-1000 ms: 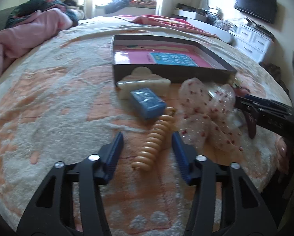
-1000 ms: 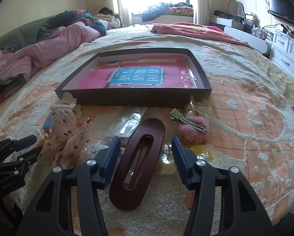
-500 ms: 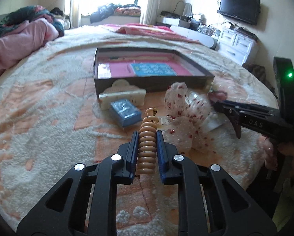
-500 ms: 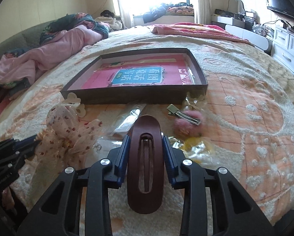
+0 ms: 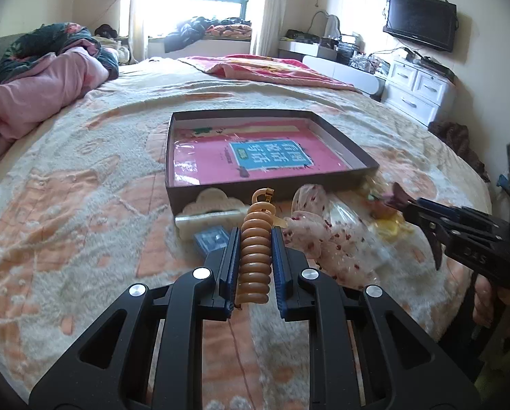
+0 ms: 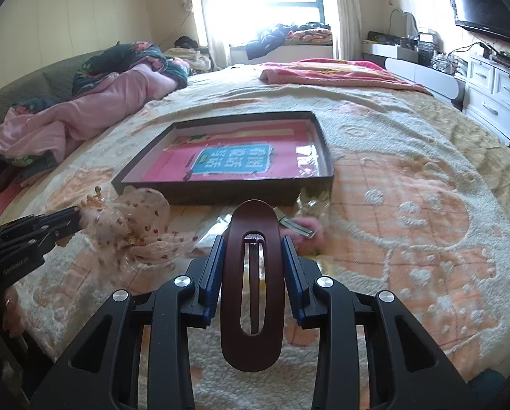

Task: Organize jewelry
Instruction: 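Carry both held items into the tray and open both tools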

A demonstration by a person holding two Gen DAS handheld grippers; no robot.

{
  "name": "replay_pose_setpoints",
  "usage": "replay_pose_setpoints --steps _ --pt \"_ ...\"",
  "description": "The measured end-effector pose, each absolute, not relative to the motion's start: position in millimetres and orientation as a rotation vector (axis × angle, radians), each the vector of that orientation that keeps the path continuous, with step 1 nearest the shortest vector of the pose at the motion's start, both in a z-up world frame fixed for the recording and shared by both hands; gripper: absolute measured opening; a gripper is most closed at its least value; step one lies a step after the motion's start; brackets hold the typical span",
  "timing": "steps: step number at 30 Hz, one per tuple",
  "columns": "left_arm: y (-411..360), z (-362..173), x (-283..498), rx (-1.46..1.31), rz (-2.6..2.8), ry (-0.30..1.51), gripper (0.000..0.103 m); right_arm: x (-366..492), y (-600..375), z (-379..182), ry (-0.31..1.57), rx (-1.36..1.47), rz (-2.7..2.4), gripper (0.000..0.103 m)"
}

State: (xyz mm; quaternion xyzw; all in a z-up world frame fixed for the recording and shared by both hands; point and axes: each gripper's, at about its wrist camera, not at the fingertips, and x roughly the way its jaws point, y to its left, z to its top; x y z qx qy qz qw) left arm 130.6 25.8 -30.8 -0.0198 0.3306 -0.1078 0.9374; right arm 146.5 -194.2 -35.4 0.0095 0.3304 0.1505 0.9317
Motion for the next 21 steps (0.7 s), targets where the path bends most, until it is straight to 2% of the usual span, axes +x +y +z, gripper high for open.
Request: replay_pose_setpoints --steps 11,21 --pt "65.8 -22.7 170.4 -0.084 -0.124 0.659 0.011 159.7 -197.0 -29.7 0.655 0.008 0.294 0.032" --pt "71.0 -14.2 203.3 -0.098 -0.122 0.626 0.011 192.9 -186.7 -24.4 0.666 -0.004 0.317 0.032"
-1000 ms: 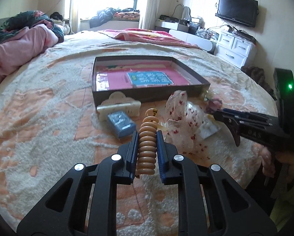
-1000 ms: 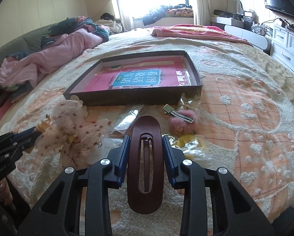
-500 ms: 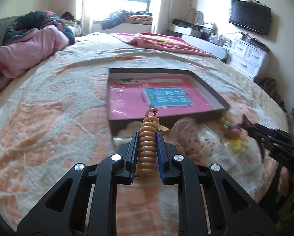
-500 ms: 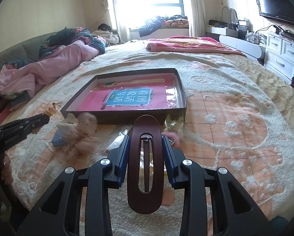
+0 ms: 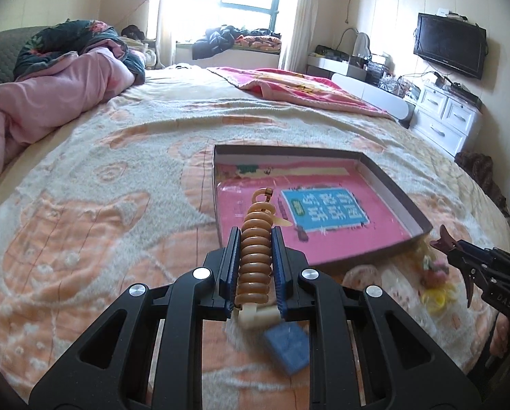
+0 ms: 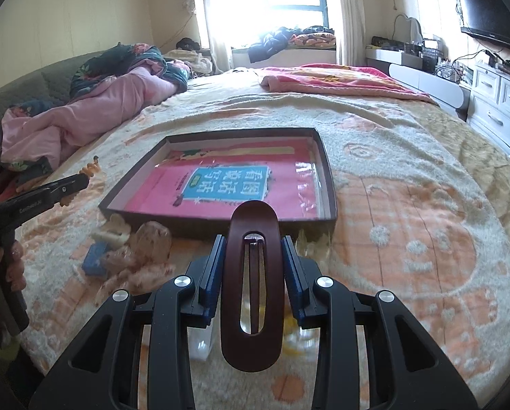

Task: Organize jewelry
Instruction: 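Carry both held items into the tray and open both tools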

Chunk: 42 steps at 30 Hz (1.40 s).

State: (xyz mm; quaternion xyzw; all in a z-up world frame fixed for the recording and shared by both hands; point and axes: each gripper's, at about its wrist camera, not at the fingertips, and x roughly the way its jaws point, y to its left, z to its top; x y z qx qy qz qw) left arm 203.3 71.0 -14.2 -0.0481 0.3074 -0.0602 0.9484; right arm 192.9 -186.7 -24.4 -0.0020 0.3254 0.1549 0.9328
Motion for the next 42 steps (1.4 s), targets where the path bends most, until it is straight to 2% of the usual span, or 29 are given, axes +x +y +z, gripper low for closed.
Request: replay_pose_setpoints --steps 22,39,42 --pt "42.4 -41.0 268.3 -0.104 -0.154 0.695 0.011 323.8 -175.8 -28.0 0.71 -0.026 0.269 0.032" --pt "44.7 -52.5 282.3 -0.125 -0.15 0.736 0.012 355.7 -168.3 -56.3 0.818 -0.005 0.256 0.032" --pt "45.1 -51.2 279.8 -0.126 -0.147 0.73 0.014 355.8 -170.4 -58.2 0.824 0.006 0.254 0.032"
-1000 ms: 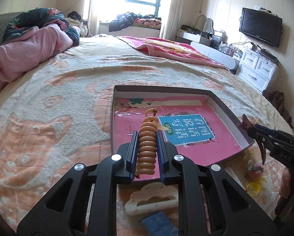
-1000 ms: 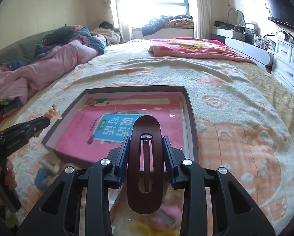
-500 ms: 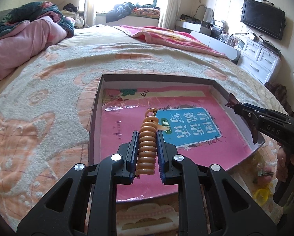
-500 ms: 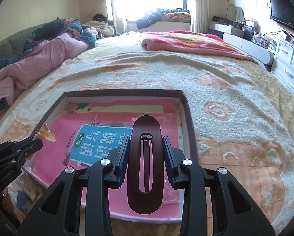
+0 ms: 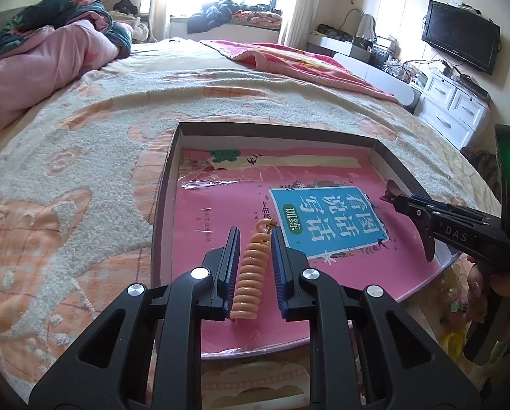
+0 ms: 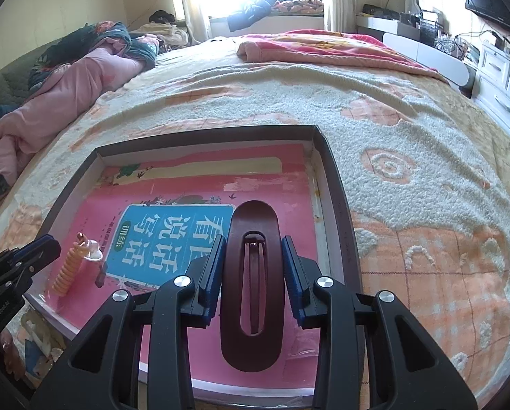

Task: Organize jewelry
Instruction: 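Carry both held items into the tray and open both tools, then withdraw both tools from the tray back toward the loose jewelry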

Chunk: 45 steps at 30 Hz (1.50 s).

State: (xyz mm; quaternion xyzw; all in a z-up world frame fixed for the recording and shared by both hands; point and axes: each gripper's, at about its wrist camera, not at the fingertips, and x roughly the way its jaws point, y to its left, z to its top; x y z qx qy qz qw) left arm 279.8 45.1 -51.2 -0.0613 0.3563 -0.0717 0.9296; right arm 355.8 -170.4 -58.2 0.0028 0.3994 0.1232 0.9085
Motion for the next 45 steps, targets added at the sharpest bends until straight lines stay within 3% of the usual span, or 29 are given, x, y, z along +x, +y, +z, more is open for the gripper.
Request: replay_pose_setpoints --steps 6,23,28,45 --pt "46.0 -47.8 271.1 -0.119 -0.131 0.706 0.024 352.8 -173.8 -59.2 0.824 0.023 0.254 0.033" --pt "46.4 -39.1 241.2 -0.126 -0.113 0.657 0.039 307.4 -183.6 -43.9 0.713 0.041 0.269 0.061" --pt "44.9 -34.3 226.7 -0.123 -0.108 0.625 0.052 282.6 -187.7 -35.1 0.661 0.023 0.272 0.069" --pt "37.9 -22.6 175.5 -0.107 -0.106 0.559 0.075 213.8 -200.6 -20.0 0.599 0.011 0.285 0.081"
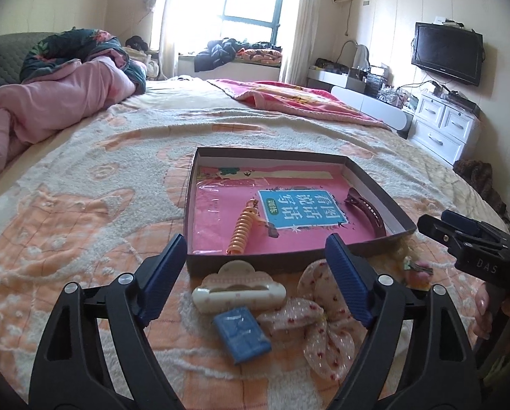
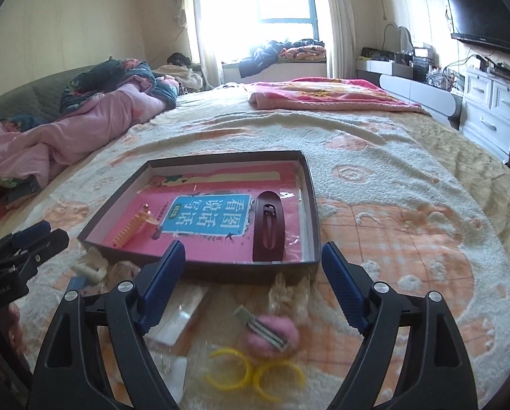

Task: Organize jewelry
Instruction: 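Withdraw both tools from the tray back toward the loose jewelry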

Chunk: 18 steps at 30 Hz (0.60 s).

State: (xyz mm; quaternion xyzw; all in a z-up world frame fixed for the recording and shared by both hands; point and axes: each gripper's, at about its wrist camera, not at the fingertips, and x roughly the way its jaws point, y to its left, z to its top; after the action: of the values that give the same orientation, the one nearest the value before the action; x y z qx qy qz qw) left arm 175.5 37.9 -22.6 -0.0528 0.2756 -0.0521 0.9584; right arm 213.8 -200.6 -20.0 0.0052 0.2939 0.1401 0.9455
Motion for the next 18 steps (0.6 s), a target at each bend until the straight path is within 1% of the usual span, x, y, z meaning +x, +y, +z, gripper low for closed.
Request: replay_pose_setpoints --steps 9,18 --pt "37.4 -25.6 152.1 -0.106 -0.133 0.573 0.075 180.0 -206.5 -22.8 0.606 -0.013 0.297 0.081" --pt "17.2 -34.2 136.9 -0.074 -0.198 0.605 0.075 152.6 -211.7 -33.2 0.639 -0.042 0.309 0.081"
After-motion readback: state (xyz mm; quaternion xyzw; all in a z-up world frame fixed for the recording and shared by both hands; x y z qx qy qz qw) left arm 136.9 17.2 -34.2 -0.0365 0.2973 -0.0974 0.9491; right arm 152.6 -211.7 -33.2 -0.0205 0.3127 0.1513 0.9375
